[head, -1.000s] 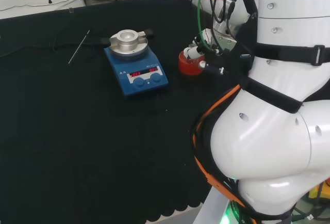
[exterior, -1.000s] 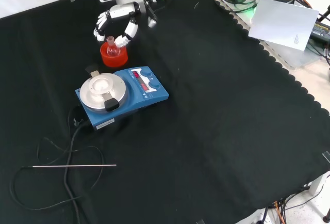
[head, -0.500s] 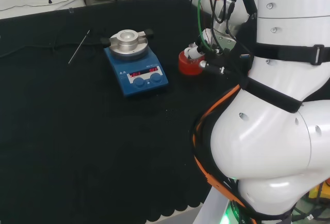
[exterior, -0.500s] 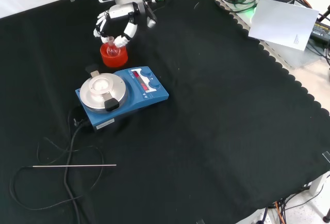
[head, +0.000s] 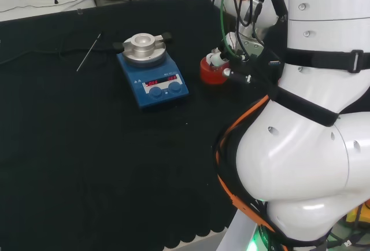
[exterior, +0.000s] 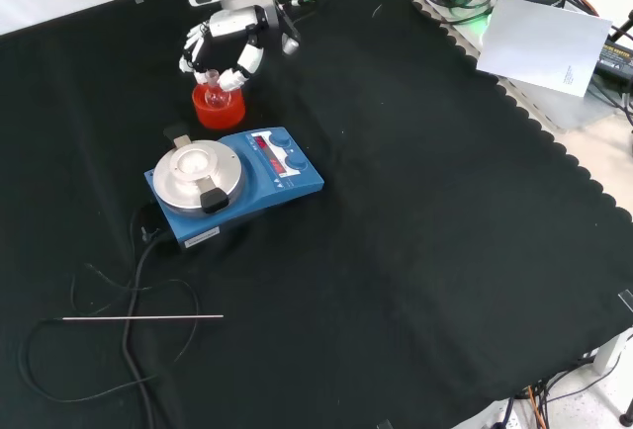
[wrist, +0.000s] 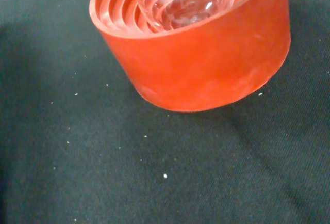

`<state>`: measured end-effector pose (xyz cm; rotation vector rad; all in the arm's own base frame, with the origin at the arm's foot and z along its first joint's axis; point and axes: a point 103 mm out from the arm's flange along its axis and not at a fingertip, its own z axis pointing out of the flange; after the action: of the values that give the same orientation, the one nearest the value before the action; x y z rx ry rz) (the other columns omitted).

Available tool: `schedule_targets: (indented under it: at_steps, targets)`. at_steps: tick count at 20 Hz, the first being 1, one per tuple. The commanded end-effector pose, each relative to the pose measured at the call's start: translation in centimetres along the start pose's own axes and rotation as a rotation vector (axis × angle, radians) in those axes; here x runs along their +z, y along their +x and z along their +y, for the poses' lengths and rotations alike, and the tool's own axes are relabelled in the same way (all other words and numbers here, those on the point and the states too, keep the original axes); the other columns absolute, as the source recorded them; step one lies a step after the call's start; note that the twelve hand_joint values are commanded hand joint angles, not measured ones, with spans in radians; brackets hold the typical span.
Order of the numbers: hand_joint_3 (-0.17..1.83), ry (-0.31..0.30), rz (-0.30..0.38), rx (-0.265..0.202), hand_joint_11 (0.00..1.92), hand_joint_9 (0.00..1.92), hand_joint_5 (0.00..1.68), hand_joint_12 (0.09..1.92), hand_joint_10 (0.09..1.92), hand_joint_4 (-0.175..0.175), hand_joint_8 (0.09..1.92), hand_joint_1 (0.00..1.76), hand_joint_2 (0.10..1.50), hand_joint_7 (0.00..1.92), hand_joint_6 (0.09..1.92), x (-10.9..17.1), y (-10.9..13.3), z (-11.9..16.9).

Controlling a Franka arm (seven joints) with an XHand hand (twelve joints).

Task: Pick up the round-bottom flask.

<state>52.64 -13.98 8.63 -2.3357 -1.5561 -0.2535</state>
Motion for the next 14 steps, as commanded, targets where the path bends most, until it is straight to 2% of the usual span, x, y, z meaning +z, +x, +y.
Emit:
schedule_targets:
  at_steps: [1, 7, 14]
  targets:
    - [0.60, 0.000, 0.008, 0.002, 0.24, 0.56, 0.76, 1.32, 0.61, -0.041, 0.59, 0.86, 0.77, 0.42, 0.65, -0.23, -0.13, 0.15]
    - [0.60, -0.018, 0.000, -0.005, 0.24, 0.56, 0.74, 1.32, 0.61, -0.045, 0.59, 0.87, 0.77, 0.42, 0.70, -0.20, -0.14, 0.25]
    - [0.61, -0.042, -0.010, 0.000, 0.27, 0.58, 0.83, 1.32, 0.61, -0.035, 0.60, 0.89, 0.79, 0.45, 0.69, 0.03, 0.06, 0.19]
